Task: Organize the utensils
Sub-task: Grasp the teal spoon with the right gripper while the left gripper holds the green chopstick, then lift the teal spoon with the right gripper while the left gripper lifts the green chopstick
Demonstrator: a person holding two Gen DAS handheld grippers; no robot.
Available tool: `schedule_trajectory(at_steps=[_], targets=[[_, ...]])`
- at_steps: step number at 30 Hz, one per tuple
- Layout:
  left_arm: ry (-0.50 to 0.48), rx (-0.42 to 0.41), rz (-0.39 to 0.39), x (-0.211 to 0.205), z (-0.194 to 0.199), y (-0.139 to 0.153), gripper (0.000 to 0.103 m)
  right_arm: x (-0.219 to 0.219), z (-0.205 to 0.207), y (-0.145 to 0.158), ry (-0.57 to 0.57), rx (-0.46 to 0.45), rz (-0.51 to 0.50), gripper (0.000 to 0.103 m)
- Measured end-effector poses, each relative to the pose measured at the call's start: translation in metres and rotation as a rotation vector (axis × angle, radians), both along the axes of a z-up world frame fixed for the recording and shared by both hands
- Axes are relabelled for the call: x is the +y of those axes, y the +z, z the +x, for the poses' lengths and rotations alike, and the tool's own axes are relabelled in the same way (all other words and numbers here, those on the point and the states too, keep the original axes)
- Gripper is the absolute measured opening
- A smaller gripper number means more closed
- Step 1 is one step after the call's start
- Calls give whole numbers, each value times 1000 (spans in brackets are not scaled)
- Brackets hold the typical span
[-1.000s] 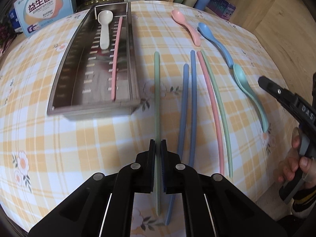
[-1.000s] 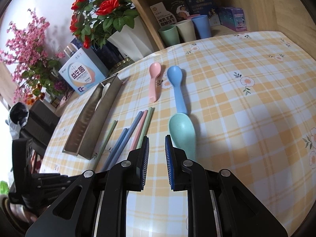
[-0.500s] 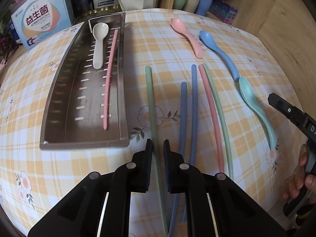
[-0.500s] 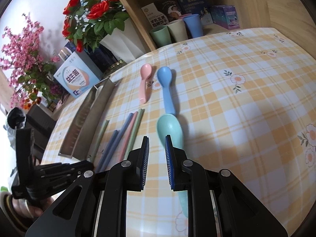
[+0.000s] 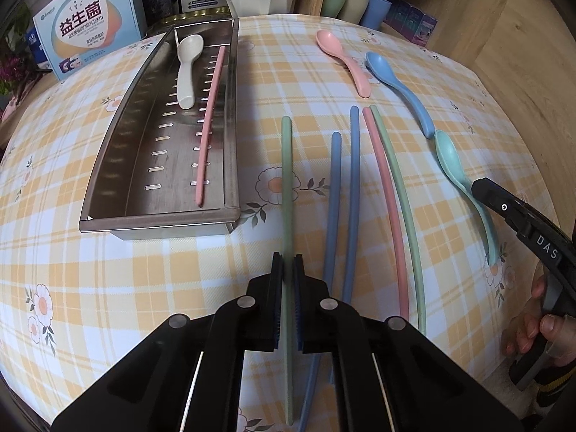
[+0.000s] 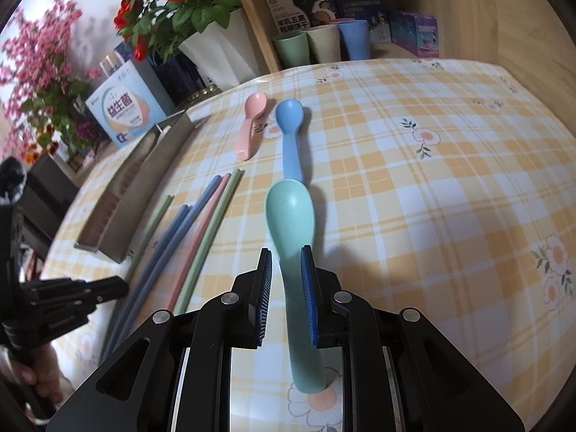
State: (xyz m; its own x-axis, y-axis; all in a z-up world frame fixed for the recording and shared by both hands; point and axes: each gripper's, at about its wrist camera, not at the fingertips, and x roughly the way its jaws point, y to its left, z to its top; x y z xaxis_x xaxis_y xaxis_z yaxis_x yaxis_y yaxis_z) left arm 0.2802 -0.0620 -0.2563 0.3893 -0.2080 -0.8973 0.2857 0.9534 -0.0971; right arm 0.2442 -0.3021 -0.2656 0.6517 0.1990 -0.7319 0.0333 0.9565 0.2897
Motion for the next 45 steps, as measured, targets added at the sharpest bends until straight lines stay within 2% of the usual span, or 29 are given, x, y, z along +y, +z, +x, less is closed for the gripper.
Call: schedule_trajectory(at_steps=[9,14,16,35,37,45], targets=[[11,-21,-16,1,-4,-1,6,9,-6,0,-5,-38,-68,18],[18,-23,-24,2,-5,-1,6,8,-11,2,-14,-70,-64,19],[21,-23,-30,3,-5,-1,6,6,-14,3,-28,-85,-56,22],[30,-18,-54,5,-4,-1,6,20,0,-12,26,27,-108,21],[31,-18,-60,6,-4,-1,6,19,-1,-12,25,26,-105,15],[-8,-2,-68,5,-2,2,5,6,-6,-7,-9,-22,-28,15]])
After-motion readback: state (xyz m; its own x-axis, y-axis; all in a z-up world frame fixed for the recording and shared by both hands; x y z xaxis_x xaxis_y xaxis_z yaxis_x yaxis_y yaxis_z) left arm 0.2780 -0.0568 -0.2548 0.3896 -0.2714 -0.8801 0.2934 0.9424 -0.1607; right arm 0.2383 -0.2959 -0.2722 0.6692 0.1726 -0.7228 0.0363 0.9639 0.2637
